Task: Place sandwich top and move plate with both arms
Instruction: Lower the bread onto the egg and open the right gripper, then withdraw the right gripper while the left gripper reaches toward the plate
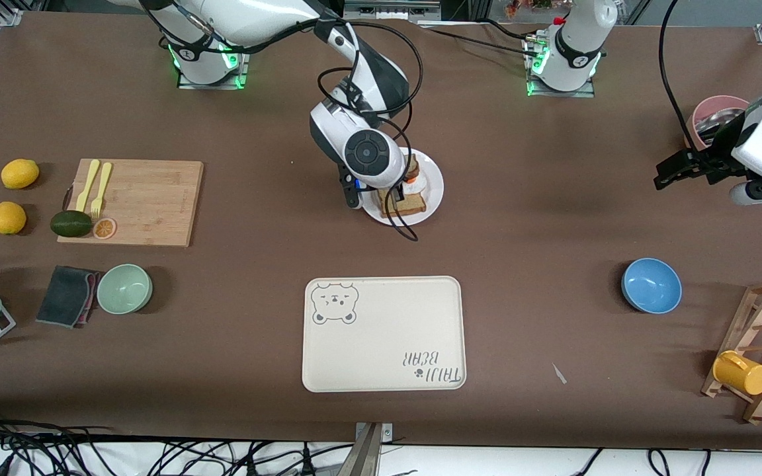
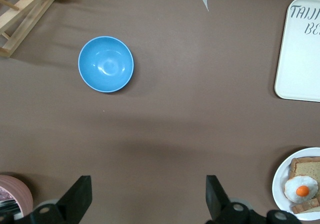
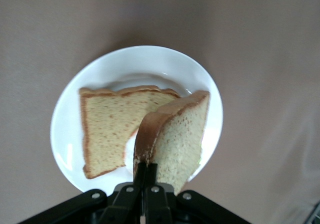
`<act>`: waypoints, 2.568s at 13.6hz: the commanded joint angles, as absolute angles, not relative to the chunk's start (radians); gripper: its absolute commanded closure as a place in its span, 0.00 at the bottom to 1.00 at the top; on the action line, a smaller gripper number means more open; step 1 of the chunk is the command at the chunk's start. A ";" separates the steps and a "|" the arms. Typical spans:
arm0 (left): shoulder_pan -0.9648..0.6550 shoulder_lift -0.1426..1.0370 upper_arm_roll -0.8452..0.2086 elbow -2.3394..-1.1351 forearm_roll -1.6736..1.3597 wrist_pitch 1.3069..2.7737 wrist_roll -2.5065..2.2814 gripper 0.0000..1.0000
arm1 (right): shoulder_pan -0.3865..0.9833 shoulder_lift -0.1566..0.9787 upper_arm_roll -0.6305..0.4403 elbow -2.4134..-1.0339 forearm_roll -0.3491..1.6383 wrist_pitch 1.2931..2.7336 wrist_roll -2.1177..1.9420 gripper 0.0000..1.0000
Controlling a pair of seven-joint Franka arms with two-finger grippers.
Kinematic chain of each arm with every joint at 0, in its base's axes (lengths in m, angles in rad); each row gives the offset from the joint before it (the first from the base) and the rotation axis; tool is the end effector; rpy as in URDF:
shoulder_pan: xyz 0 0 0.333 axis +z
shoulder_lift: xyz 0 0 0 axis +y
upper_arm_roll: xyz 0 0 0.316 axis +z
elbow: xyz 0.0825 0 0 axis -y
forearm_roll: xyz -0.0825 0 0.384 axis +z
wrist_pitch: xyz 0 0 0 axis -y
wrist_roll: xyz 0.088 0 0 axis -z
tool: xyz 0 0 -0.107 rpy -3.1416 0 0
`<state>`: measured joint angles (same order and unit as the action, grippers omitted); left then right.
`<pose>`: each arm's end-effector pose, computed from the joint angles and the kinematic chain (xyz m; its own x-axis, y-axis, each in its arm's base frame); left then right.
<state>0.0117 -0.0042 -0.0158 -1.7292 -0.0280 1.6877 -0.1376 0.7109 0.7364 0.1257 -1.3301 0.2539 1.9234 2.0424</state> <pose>0.5572 -0.0050 0.5617 0.9898 0.1363 -0.0408 0.1373 -0.9903 0.0222 0.4865 0.5359 0.2896 0.1990 -0.9597 -0.1986 -0.9283 -0.2496 0.2756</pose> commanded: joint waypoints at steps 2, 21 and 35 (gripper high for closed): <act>0.008 -0.003 -0.017 -1.723 -0.018 1.689 -0.147 0.00 | 0.719 0.755 0.118 -1.296 0.161 1.944 2.057 0.51; -0.017 0.063 -0.031 -1.704 -0.047 1.683 -0.150 0.00 | 0.505 0.496 -0.043 -1.292 -0.057 1.638 0.857 0.00; -0.008 0.244 -0.029 -1.674 -0.509 1.690 -0.074 0.00 | 0.489 0.350 -0.499 -1.371 0.098 1.542 -0.054 0.01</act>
<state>-0.0110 0.1957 -0.0301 -1.7150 -0.4646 1.6973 -0.1272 0.4881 0.4191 -0.5025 -1.2939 0.0847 1.5371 -0.0301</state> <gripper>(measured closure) 0.000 0.004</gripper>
